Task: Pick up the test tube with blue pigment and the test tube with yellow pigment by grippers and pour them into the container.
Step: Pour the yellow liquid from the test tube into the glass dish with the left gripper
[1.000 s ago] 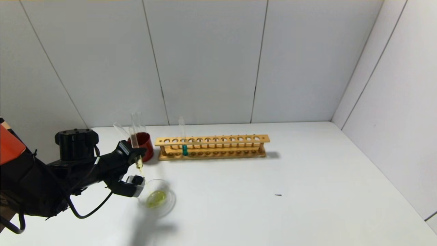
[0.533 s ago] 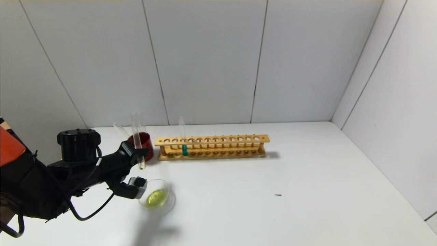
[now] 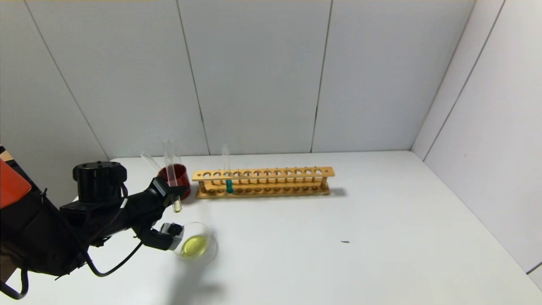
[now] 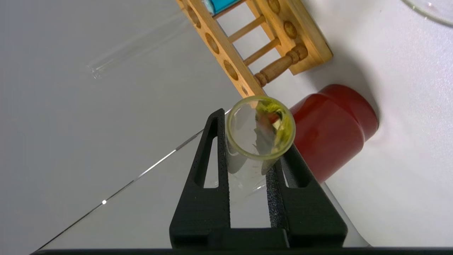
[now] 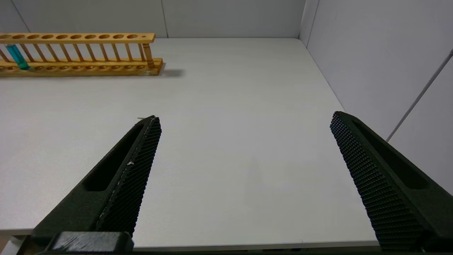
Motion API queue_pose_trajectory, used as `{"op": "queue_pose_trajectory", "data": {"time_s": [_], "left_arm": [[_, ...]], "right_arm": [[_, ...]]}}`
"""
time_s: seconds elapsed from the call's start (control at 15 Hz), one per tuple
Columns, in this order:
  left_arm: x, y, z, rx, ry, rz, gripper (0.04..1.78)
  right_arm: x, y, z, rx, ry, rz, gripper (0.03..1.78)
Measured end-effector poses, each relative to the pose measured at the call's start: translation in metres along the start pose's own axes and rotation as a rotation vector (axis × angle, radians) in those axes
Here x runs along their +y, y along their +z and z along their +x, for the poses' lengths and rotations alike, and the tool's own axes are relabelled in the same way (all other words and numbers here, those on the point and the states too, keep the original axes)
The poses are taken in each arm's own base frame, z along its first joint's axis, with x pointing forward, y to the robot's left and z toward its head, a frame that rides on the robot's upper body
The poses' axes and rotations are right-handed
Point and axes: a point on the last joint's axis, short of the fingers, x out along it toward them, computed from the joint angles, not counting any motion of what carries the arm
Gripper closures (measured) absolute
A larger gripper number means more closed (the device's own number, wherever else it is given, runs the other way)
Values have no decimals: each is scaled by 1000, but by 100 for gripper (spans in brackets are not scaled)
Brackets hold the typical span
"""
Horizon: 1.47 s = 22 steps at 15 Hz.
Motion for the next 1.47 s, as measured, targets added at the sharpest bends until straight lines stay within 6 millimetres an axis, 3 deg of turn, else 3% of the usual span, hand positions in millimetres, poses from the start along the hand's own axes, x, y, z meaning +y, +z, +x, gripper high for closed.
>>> {"op": "queue_pose_trajectory", "data": {"time_s": [1.47], "left_arm": [[14,7,-8,40,4,145,148]], "right_arm": [[0,0,0,0,0,0,6]]}}
